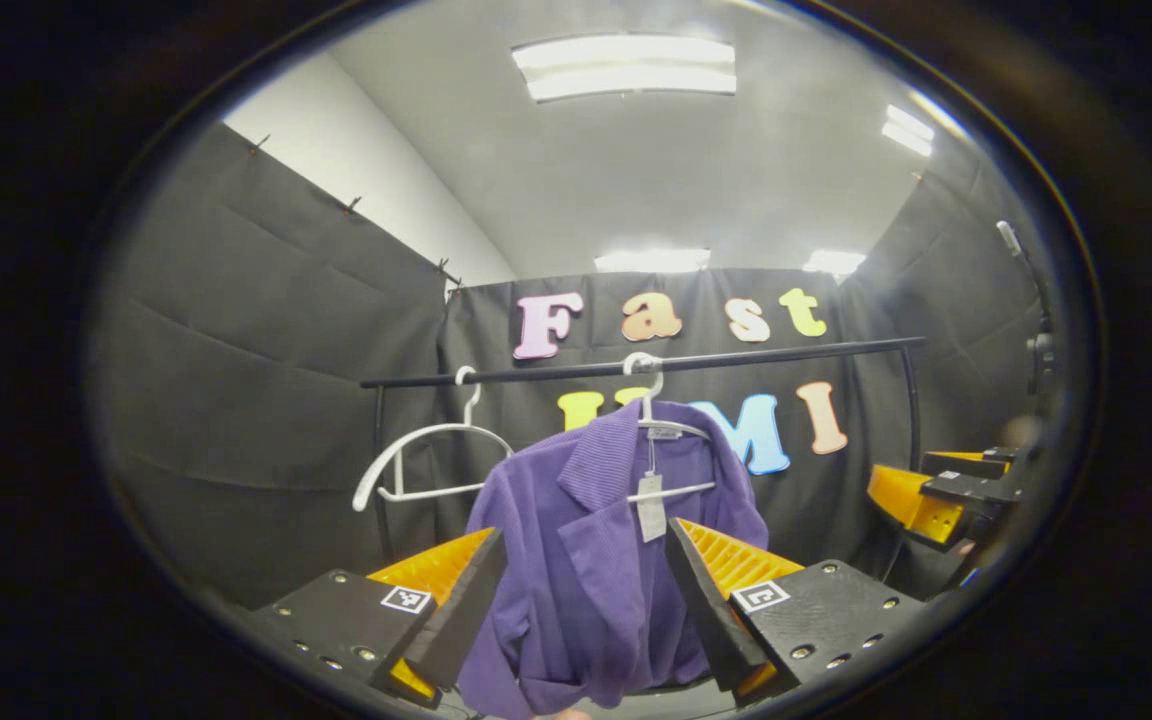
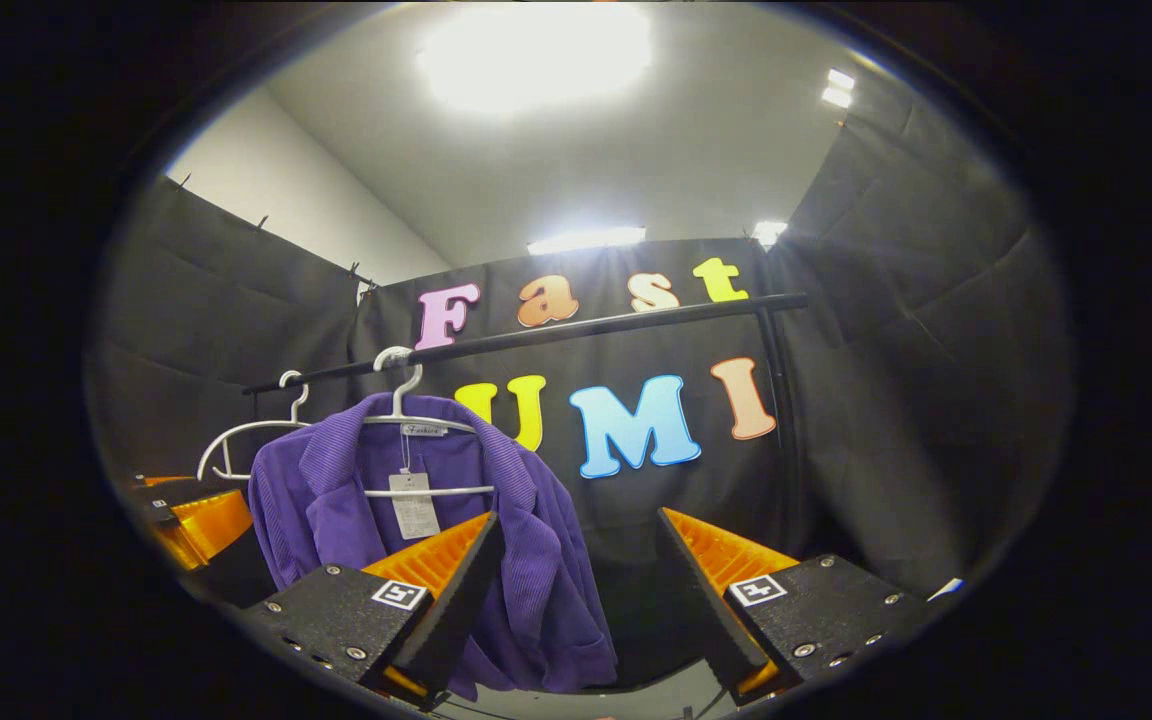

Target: Grasp the clothes on the hanger with both hands and then place them into the laundry hamper below.

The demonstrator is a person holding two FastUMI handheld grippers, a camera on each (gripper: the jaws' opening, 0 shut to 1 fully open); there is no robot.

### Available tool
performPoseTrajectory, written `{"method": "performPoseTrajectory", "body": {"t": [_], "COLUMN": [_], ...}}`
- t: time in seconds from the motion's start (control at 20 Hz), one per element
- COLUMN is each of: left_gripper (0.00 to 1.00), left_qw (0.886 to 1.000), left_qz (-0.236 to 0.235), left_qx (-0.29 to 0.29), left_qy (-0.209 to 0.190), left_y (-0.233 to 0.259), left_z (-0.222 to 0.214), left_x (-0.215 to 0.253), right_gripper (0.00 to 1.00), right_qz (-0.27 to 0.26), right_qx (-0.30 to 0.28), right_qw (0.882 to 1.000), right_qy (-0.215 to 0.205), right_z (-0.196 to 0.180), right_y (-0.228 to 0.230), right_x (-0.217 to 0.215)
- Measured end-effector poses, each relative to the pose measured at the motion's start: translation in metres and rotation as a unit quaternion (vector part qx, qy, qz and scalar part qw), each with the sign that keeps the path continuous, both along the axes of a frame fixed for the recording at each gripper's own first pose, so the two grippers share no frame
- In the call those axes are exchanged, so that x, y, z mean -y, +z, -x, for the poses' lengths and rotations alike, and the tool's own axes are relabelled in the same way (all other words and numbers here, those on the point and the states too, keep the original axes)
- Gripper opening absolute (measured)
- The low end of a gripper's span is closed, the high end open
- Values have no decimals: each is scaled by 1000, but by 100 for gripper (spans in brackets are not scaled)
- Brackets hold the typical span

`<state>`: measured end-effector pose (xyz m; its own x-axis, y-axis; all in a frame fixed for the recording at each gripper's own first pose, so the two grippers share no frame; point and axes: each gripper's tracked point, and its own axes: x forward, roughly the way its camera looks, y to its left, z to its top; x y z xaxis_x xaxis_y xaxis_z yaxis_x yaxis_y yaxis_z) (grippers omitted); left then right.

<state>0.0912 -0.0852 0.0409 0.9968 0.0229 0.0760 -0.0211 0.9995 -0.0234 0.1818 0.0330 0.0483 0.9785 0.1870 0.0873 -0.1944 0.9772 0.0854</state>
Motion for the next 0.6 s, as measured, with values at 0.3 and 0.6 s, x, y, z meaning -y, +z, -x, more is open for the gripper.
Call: {"method": "performPoseTrajectory", "body": {"t": [0.3,0.6], "left_gripper": [96,95], "left_qw": [1000,998], "left_qz": [-6,-13], "left_qx": [-11,-36], "left_qy": [16,59], "left_y": [-24,-56], "left_z": [-56,-103], "left_x": [20,13], "right_gripper": [94,94], "right_qz": [0,5], "right_qx": [-8,-13], "right_qw": [999,996], "right_qy": [37,91], "right_z": [-49,-93], "right_y": [-8,-25], "right_x": [-17,-52]}}
